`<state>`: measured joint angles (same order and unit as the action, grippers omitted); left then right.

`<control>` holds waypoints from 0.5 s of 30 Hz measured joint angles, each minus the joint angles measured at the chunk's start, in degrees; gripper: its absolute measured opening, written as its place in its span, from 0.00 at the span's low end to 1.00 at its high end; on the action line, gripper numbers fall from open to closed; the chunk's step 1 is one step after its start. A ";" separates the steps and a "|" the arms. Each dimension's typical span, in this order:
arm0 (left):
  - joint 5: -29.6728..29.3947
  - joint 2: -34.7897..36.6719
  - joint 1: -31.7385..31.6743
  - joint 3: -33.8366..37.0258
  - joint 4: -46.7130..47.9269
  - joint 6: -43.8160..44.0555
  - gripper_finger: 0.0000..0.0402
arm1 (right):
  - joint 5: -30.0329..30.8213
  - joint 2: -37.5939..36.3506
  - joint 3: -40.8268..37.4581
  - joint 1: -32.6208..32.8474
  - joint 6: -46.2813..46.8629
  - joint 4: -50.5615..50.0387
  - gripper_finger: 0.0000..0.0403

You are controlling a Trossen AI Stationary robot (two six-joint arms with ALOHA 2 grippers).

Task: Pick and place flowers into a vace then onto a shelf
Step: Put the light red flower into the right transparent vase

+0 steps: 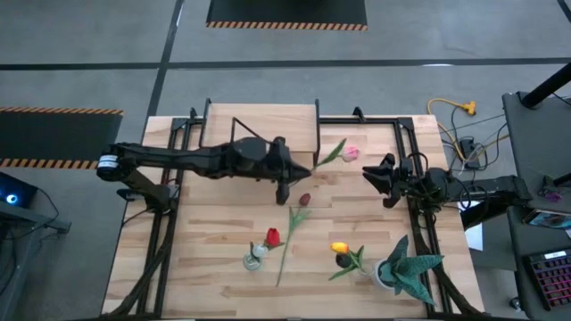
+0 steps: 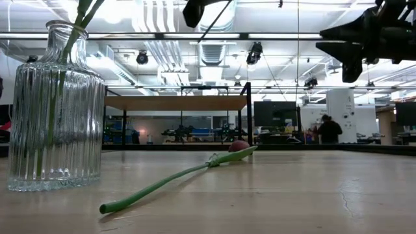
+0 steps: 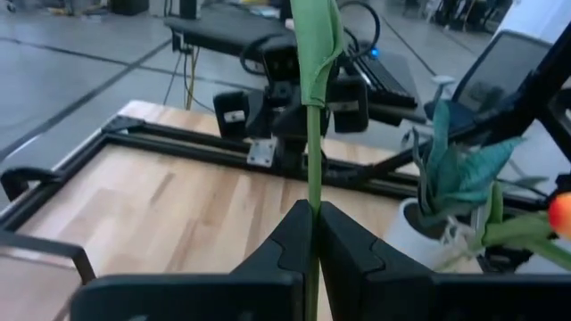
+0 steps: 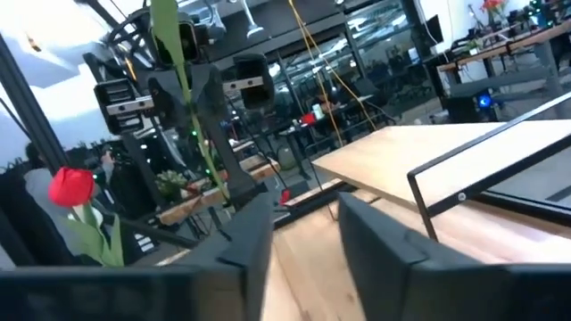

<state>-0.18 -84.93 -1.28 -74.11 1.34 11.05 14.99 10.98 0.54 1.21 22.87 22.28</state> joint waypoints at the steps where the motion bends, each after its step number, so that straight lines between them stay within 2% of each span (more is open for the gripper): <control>1: -0.06 -0.02 -0.08 0.00 -0.67 0.01 0.00 | -0.01 0.07 0.00 0.00 0.01 0.65 0.34; 7: -2.02 -0.48 -0.13 0.00 -1.73 0.13 0.00 | -1.45 0.13 0.00 0.00 -3.85 8.19 0.51; 11: -2.13 -0.93 -0.19 0.00 -3.25 0.15 0.00 | -4.80 0.80 0.05 0.02 -7.00 11.89 0.56; 15: -2.73 -1.56 -0.26 0.00 -4.11 0.15 0.00 | -6.42 3.19 2.28 0.02 -7.60 8.92 0.58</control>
<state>-2.91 -86.49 -1.54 -74.11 -2.77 11.20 8.57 14.17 2.82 1.23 15.27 31.21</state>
